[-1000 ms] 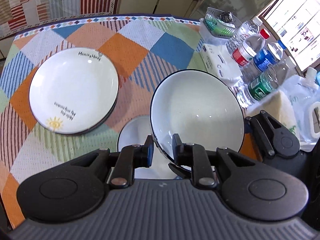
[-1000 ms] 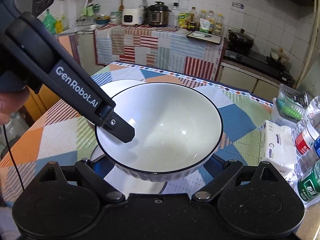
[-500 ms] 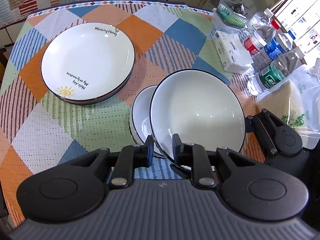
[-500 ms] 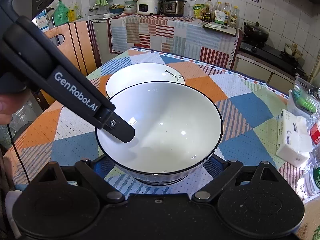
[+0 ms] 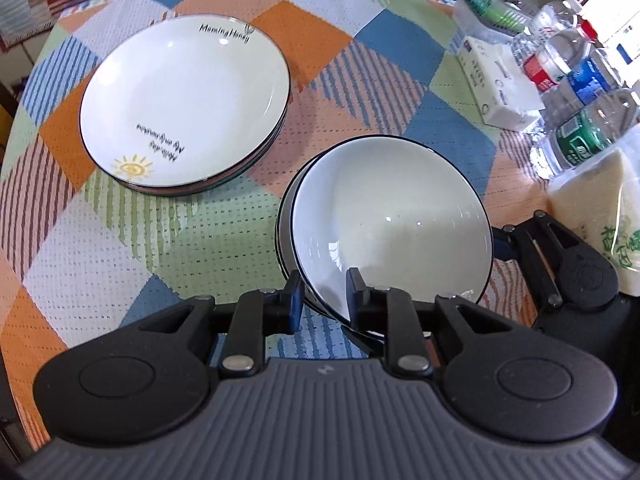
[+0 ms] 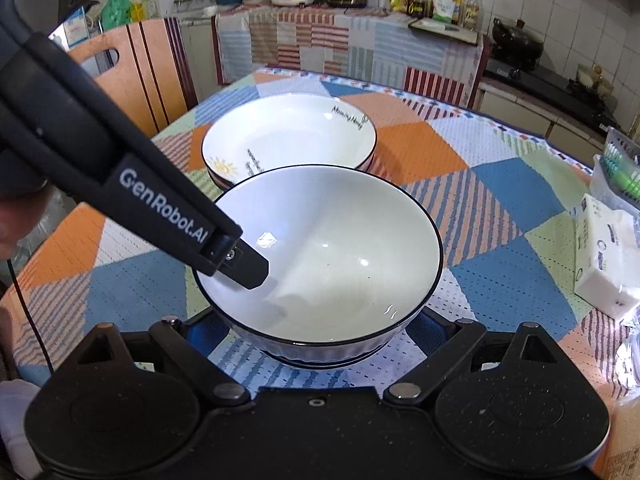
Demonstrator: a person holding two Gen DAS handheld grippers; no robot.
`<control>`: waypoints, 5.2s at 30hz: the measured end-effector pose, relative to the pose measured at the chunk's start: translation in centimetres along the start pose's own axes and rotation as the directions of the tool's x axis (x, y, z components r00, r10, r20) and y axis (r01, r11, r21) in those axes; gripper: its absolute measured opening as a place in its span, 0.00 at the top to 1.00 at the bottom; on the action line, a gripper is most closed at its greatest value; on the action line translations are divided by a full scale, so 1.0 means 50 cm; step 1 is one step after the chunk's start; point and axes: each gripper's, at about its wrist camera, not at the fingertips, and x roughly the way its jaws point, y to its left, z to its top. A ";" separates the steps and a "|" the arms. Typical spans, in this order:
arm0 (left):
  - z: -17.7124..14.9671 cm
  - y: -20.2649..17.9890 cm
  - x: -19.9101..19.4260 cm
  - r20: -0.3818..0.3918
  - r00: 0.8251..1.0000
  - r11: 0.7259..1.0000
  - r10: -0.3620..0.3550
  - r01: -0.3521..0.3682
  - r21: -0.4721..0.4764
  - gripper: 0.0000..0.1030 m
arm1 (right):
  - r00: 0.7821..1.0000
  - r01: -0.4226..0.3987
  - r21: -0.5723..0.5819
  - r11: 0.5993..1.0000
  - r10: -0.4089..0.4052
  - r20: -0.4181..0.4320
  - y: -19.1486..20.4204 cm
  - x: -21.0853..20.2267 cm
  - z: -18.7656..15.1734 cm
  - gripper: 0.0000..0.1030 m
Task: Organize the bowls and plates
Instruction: 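Lower the third bowl into the nested bowls and open the left gripper, then grasp the rim of the bowl stack with the left gripper and lift it, then carry the bowl stack with the left gripper over the plate stack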
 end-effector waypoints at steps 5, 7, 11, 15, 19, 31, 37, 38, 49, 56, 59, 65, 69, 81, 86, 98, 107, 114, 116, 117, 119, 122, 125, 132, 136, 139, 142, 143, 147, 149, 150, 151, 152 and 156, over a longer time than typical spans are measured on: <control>0.001 0.003 0.007 -0.009 1.000 1.000 -0.001 0.001 -0.013 0.78 | 0.999 0.038 -0.042 0.998 -0.039 -0.014 0.013 0.006 -0.003 0.05; 0.000 0.002 0.009 -0.010 1.000 1.000 0.004 -0.004 -0.015 0.77 | 0.998 0.053 -0.062 0.997 -0.054 -0.020 0.020 0.007 -0.004 0.05; -0.004 0.004 0.014 -0.008 1.000 1.000 0.009 -0.009 -0.027 0.72 | 0.995 0.089 -0.113 0.990 -0.092 -0.025 0.035 0.007 -0.008 0.05; -0.006 0.004 0.021 -0.001 1.000 0.999 0.017 -0.017 -0.029 0.71 | 0.993 0.116 -0.158 0.981 -0.120 -0.015 0.044 0.010 -0.012 0.02; -0.013 0.006 0.018 0.017 1.000 1.000 0.010 -0.009 -0.028 0.68 | 0.991 0.129 -0.140 0.982 -0.131 -0.007 0.048 0.011 -0.017 0.01; -0.039 0.027 -0.072 0.115 0.991 0.997 -0.071 0.074 -0.016 0.60 | 0.992 0.124 -0.123 0.985 -0.121 0.035 0.056 -0.046 -0.036 0.01; -0.065 0.054 -0.099 0.161 0.983 0.996 -0.086 0.091 -0.024 0.58 | 0.993 0.116 -0.154 0.981 -0.108 0.055 0.083 -0.069 -0.035 0.01; -0.070 0.060 -0.103 0.171 0.981 0.995 -0.087 0.093 -0.026 0.58 | 0.993 0.114 -0.155 0.981 -0.107 0.053 0.087 -0.072 -0.037 0.01; -0.119 0.075 -0.123 0.216 0.967 0.991 -0.134 0.128 0.042 0.53 | 0.999 0.033 -0.097 0.995 -0.036 -0.034 0.120 -0.081 -0.079 0.01; -0.135 0.066 -0.122 0.255 0.956 0.988 -0.147 0.132 0.074 0.53 | 0.998 -0.030 0.045 0.999 0.032 -0.058 0.119 -0.031 -0.103 0.01; -0.135 0.075 -0.118 0.290 0.944 0.987 -0.158 0.148 0.057 0.49 | 0.998 -0.019 0.113 0.993 0.025 -0.053 0.109 0.000 -0.113 0.01; -0.131 0.097 -0.097 0.356 0.912 0.978 -0.204 0.208 0.028 0.37 | 0.996 0.032 0.216 0.976 -0.048 0.069 0.061 0.034 -0.133 0.05; -0.122 0.093 -0.071 0.355 0.909 0.975 -0.217 0.220 0.032 0.37 | 0.992 0.054 0.239 0.970 -0.079 0.100 0.038 0.062 -0.140 0.05; -0.061 0.101 0.069 0.306 0.916 0.957 -0.259 0.286 -0.046 0.42 | 0.975 0.036 0.178 0.983 -0.074 0.211 0.020 0.112 -0.130 0.04; -0.062 0.092 0.088 0.287 0.932 0.967 -0.221 0.248 -0.061 0.48 | 0.975 0.015 0.178 0.984 -0.053 0.214 0.017 0.118 -0.130 0.02; -0.059 0.086 0.100 0.224 0.953 0.973 -0.202 0.222 -0.065 0.55 | 0.980 -0.043 0.107 0.993 0.021 0.198 -0.004 0.115 -0.118 0.02; -0.078 0.078 0.075 0.222 0.952 0.972 -0.212 0.229 -0.051 0.55 | 0.975 -0.072 0.091 0.993 0.051 0.218 -0.001 0.088 -0.127 0.03; -0.086 0.080 0.006 0.236 0.949 0.974 -0.210 0.224 -0.034 0.55 | 0.962 -0.082 0.069 0.994 0.061 0.267 0.020 0.048 -0.115 0.03; -0.085 0.080 -0.020 0.236 0.950 0.976 -0.205 0.215 -0.018 0.55 | 0.956 -0.087 0.058 0.995 0.067 0.285 0.029 0.032 -0.108 0.03; -0.084 0.078 -0.033 0.240 0.949 0.978 -0.202 0.211 -0.008 0.55 | 0.954 -0.091 0.052 0.994 0.072 0.292 0.031 0.024 -0.105 0.03; -0.082 0.075 -0.059 0.251 0.949 0.981 -0.189 0.194 0.007 0.55 | 0.948 -0.095 0.048 0.994 0.075 0.309 0.039 0.009 -0.095 0.03; -0.083 0.072 -0.098 0.294 0.940 0.984 -0.173 0.175 0.022 0.55 | 0.938 -0.098 0.043 0.994 0.078 0.338 0.046 -0.009 -0.080 0.03; -0.080 0.070 -0.133 0.326 0.933 0.988 -0.153 0.149 0.037 0.55 | 0.926 -0.096 0.026 0.995 0.079 0.369 0.052 -0.024 -0.058 0.03; -0.035 0.100 -0.179 0.356 0.927 0.992 -0.121 0.123 0.016 0.55 | 0.913 -0.116 -0.011 0.993 0.111 0.392 0.062 -0.025 0.006 0.03; 0.005 0.137 -0.181 0.366 0.922 0.991 -0.125 0.136 -0.007 0.55 | 0.910 -0.123 -0.038 0.992 0.128 0.394 0.066 -0.012 0.045 0.03; 0.040 0.168 -0.173 0.371 0.921 0.989 -0.121 0.144 -0.036 0.54 | 0.908 -0.124 -0.056 0.991 0.137 0.397 0.067 0.011 0.074 0.03; 0.073 0.198 -0.163 0.381 0.919 0.988 -0.104 0.140 -0.066 0.55 | 0.910 -0.127 -0.051 0.991 0.137 0.391 0.071 0.039 0.110 0.03; 0.082 0.207 -0.159 0.383 0.918 0.987 -0.101 0.141 -0.078 0.55 | 0.910 -0.126 -0.053 0.991 0.136 0.392 0.072 0.050 0.120 0.03; 0.116 0.241 -0.134 0.380 0.920 0.984 -0.095 0.144 -0.104 0.55 | 0.913 -0.136 -0.056 0.989 0.147 0.379 0.069 0.088 0.152 0.03; 0.130 0.254 -0.117 0.374 0.923 0.984 -0.092 0.143 -0.111 0.55 | 0.918 -0.140 -0.056 0.989 0.151 0.368 0.066 0.107 0.164 0.03; 0.136 0.260 -0.109 0.371 0.924 0.983 -0.090 0.142 -0.117 0.55 | 0.921 -0.142 -0.054 0.988 0.152 0.360 0.065 0.117 0.170 0.03; 0.141 0.264 -0.100 0.366 0.927 0.983 -0.089 0.141 -0.120 0.55 | 0.924 -0.143 -0.052 0.988 0.152 0.352 0.063 0.126 0.174 0.03; 0.145 0.269 -0.091 0.362 0.928 0.982 -0.089 0.143 -0.125 0.55 | 0.927 -0.143 -0.052 0.988 0.152 0.343 0.062 0.134 0.176 0.04; 0.152 0.277 -0.057 0.343 0.937 0.983 -0.072 0.125 -0.134 0.55 | 0.935 -0.148 -0.026 0.989 0.149 0.321 0.061 0.165 0.177 0.04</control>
